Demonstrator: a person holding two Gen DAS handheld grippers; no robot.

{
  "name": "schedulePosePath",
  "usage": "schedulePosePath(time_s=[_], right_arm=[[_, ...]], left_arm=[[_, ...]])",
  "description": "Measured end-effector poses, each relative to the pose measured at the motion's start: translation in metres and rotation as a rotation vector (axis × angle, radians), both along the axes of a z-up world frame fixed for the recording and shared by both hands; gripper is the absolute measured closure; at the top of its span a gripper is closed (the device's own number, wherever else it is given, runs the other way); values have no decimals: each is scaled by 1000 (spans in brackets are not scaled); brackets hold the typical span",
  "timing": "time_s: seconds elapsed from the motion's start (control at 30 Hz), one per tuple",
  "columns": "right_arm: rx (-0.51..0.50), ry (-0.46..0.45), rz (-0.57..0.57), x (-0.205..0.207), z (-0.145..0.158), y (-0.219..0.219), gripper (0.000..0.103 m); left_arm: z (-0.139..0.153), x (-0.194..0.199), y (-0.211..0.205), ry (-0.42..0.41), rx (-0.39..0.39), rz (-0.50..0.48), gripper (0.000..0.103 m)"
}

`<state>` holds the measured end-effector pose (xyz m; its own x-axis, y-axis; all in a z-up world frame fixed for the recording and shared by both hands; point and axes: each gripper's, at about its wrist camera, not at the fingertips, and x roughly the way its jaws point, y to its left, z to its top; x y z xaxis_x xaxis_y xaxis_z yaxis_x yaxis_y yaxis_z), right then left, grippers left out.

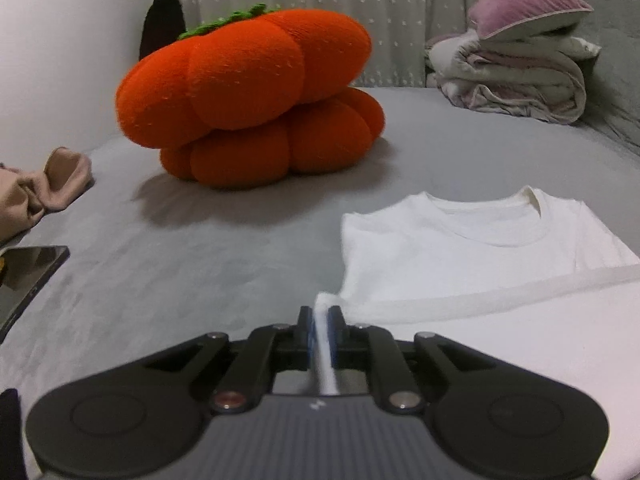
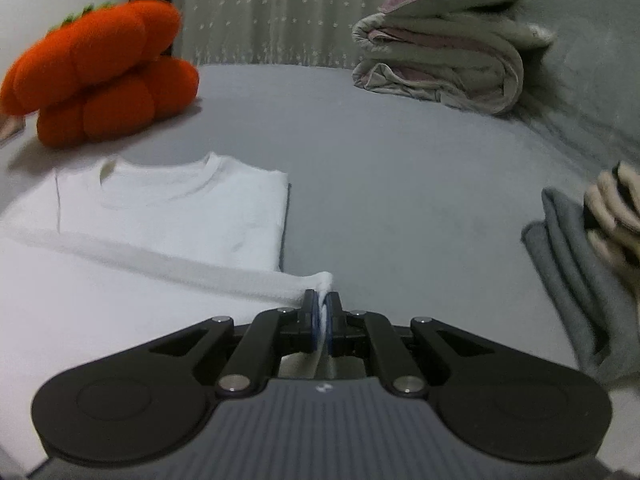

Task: Fold clothes
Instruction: 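Open both grippers and release the folded hem onto the shirt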

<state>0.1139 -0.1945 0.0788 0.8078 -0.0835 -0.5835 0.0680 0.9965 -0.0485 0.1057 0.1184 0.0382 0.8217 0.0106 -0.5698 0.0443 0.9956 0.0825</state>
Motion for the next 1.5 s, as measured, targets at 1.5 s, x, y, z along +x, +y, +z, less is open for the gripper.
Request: schedulePosePath(time_s=[1.5], right_arm=[[89, 189, 270, -67, 14, 73, 76]], left_arm=[[-4, -82, -45, 89, -49, -244, 80]])
